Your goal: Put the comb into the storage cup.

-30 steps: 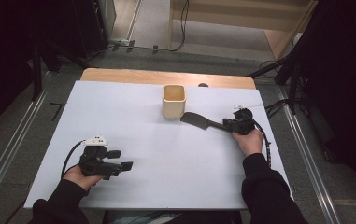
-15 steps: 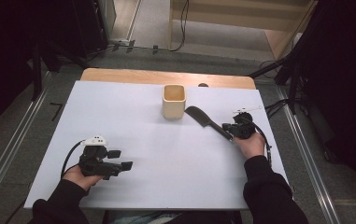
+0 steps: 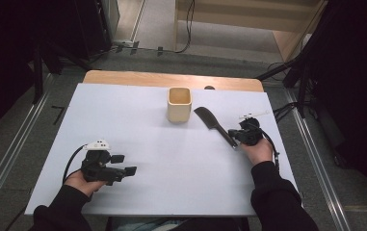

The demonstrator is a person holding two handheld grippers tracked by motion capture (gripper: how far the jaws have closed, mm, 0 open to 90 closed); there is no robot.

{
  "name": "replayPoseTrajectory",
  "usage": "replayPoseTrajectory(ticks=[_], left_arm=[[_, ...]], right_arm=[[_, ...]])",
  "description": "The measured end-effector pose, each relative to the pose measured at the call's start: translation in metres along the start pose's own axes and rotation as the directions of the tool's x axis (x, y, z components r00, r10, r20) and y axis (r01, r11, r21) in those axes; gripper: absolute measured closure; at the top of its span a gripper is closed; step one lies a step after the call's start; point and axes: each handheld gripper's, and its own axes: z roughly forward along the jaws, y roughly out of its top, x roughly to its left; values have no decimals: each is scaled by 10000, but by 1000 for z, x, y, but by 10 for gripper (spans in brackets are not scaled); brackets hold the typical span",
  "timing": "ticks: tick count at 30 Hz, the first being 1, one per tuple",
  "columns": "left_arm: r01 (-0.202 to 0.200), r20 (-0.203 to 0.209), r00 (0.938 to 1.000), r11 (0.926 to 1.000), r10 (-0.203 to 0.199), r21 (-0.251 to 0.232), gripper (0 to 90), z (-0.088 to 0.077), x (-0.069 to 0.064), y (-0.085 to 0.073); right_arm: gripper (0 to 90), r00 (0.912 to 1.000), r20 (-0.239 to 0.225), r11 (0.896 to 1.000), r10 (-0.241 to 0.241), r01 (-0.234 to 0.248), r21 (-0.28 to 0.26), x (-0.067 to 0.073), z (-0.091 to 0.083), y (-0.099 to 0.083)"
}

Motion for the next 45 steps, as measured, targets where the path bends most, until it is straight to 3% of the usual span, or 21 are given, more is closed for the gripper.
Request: replayPoseTrajectory(ticks=[3, 14, 18, 22, 27, 33, 35, 41, 44, 45], left_arm=[[14, -8, 10000, 10000, -14, -1, 239, 0, 0, 0], [20, -23, 10000, 10000, -20, -2, 239, 0, 0, 0], [10, -5, 10000, 10000, -10, 3, 239, 0, 0, 0], [47, 11, 10000, 10000, -47, -38, 239, 0, 1, 0], [79, 13, 10000, 10000, -79, -44, 239, 0, 1, 0], [81, 12, 10000, 10000, -81, -47, 239, 0, 1, 0], [50, 17, 10000, 10000, -50, -10, 239, 0, 1, 0], [46, 12, 10000, 10000, -46, -18, 239, 0, 1, 0], [47, 6, 10000, 10000, -47, -34, 239, 0, 1, 0], [43, 16, 10000, 10000, -43, -31, 238, 0, 1, 0]], right_arm=[[869, 9997, -104, 9997, 227, -226, 70, 1, 0, 0], [868, 9998, -191, 9998, 101, -97, 161, 4, 0, 0], [864, 9999, 121, 9999, 50, -52, 139, 3, -2, 0], [789, 9996, 135, 9991, 250, -245, -347, -1, -11, 1], [558, 9996, 125, 9952, 233, -220, -958, 3, -24, 2], [400, 9988, -471, 9923, 138, -195, -1227, 11, -35, 2], [370, 9989, -442, 9906, -153, 92, -1362, 16, -39, 1], [317, 9949, -1000, 9834, -104, -79, -1811, 26, -46, -4], [317, 9925, -1207, 9833, -194, -29, -1819, 29, -48, -6], [317, 9887, -1484, 9860, -217, -34, -1665, 33, -48, -9]])
